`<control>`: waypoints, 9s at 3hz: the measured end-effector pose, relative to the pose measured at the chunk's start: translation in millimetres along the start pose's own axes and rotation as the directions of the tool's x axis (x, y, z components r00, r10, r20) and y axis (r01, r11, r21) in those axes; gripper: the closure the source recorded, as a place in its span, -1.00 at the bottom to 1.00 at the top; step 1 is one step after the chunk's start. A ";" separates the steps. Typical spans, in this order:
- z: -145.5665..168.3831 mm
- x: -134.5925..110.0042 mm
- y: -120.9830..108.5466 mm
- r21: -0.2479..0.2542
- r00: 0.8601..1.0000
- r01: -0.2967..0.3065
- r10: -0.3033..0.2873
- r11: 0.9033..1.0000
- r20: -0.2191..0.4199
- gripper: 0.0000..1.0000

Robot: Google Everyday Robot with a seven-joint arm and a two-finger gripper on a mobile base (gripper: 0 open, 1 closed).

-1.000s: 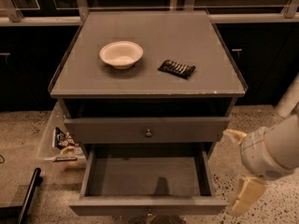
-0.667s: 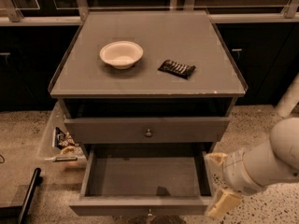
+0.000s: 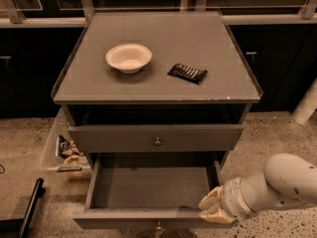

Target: Close middle drawer

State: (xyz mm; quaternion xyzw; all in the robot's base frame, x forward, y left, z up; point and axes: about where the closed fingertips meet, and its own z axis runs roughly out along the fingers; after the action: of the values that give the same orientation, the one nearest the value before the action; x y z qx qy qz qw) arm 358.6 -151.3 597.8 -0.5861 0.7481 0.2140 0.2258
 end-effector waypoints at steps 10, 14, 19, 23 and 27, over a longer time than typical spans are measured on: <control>169.6 112.2 -17.9 0.072 0.993 -0.046 0.038 0.996 0.113 -0.30; 160.7 102.5 -75.8 0.149 0.995 -0.023 0.008 0.989 0.101 -0.16; 114.5 61.6 -176.1 0.290 0.984 0.129 -0.159 0.948 0.082 -0.11; 145.9 79.2 -126.2 0.129 0.986 0.149 -0.157 0.980 0.055 1.00; 155.0 66.4 -145.3 0.142 0.980 0.178 -0.188 0.974 0.059 -0.30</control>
Offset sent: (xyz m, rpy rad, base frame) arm -0.0094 -0.0004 -0.0226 0.0341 0.0003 -0.0269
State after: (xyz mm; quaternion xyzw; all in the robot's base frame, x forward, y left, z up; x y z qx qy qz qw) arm 499.6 -144.7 425.7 -0.6276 0.6953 0.1615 0.3109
